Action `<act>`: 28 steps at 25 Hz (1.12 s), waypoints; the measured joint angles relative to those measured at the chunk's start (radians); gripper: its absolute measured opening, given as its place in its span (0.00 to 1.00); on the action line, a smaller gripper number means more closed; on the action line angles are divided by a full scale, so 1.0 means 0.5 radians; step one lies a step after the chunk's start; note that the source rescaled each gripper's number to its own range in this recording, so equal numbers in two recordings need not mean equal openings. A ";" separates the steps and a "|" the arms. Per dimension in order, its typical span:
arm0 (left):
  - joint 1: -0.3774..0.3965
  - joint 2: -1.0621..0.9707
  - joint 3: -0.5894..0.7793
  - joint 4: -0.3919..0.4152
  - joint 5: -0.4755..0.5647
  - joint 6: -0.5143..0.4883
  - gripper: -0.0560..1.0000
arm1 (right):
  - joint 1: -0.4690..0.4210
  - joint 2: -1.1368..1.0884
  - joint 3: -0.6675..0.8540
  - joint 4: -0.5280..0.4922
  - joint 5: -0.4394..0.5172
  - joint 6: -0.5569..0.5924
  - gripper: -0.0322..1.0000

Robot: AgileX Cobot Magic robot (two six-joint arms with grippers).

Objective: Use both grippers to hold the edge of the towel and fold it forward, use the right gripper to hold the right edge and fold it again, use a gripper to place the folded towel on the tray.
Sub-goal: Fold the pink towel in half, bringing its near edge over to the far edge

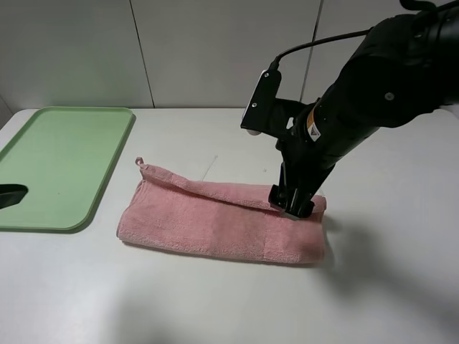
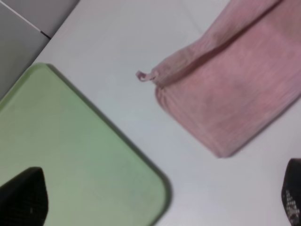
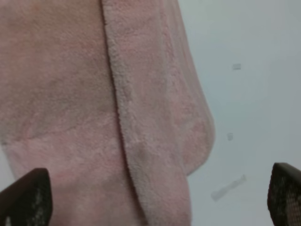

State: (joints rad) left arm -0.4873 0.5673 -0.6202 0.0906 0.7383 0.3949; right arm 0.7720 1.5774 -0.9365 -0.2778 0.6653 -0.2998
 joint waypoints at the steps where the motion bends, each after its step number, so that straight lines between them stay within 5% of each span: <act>1: 0.000 -0.082 0.000 -0.008 0.055 -0.060 1.00 | 0.000 0.000 0.000 0.018 0.000 0.002 1.00; 13: 0.000 -0.760 0.004 -0.201 0.442 -0.617 1.00 | 0.000 0.000 0.000 0.098 -0.006 0.005 1.00; 28: 0.000 -1.137 0.257 -0.147 0.616 -0.920 1.00 | 0.000 0.000 0.000 0.108 -0.050 0.005 1.00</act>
State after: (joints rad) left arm -0.4873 -0.0014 -0.4916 0.0170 1.0461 -0.0652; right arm 0.7720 1.5774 -0.9365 -0.2236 0.6405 -0.2973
